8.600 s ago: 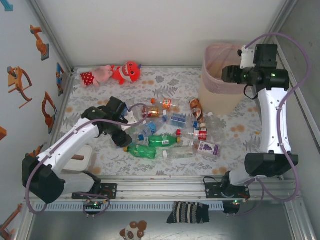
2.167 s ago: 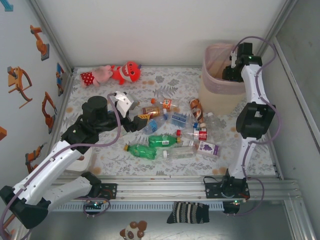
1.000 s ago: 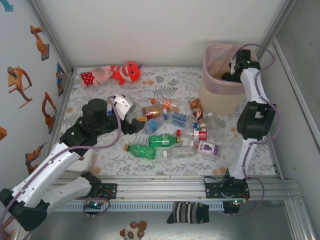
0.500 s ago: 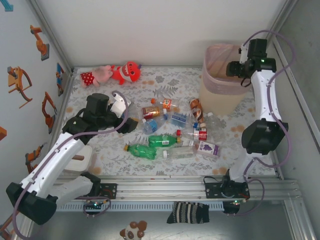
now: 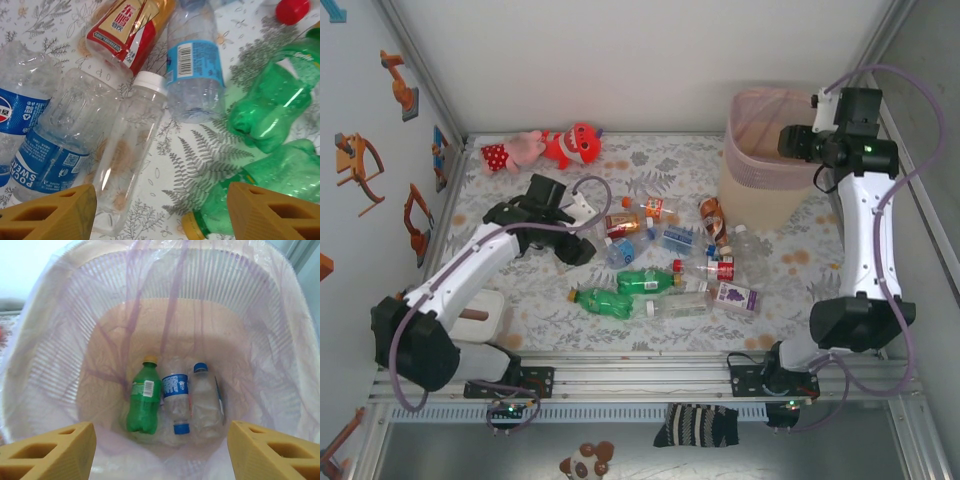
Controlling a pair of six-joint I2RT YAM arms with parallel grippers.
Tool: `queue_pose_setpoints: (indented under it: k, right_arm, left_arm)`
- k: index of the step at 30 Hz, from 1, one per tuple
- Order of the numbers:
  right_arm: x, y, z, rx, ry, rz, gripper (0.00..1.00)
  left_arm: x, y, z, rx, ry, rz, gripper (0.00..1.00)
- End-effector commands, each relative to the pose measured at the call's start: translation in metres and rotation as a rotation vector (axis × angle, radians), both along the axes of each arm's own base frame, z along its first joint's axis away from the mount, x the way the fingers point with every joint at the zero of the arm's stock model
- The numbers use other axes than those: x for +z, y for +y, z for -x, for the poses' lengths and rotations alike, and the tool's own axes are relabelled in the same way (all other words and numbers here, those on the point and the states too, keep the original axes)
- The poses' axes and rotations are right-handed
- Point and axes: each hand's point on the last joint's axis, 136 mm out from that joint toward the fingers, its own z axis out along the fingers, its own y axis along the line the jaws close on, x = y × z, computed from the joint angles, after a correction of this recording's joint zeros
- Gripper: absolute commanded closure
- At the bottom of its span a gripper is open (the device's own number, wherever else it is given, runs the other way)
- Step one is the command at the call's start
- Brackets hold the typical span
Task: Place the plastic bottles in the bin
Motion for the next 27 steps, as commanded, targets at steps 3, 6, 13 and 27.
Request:
queue_pose_setpoints:
  k: [3, 6, 13, 27]
  right_arm:
    - [0.012, 0.008, 0.022, 0.013, -0.068, -0.051, 0.31]
    - [0.006, 0.009, 0.029, 0.012, -0.058, -0.049, 0.31]
    - [-0.007, 0.011, 0.035, 0.023, -0.027, -0.049, 0.31]
    - [-0.006, 0.016, 0.032, 0.037, -0.038, -0.085, 0.31]
  left_arm:
    - [-0.029, 0.010, -0.012, -0.036, 0.068, -0.135, 0.35]
    - [-0.048, 0.013, -0.019, -0.037, 0.113, -0.194, 0.37]
    - [-0.073, 0.017, -0.027, -0.022, 0.165, -0.259, 0.37]
    - [-0.104, 0.016, -0.016, -0.025, 0.270, -0.276, 0.40]
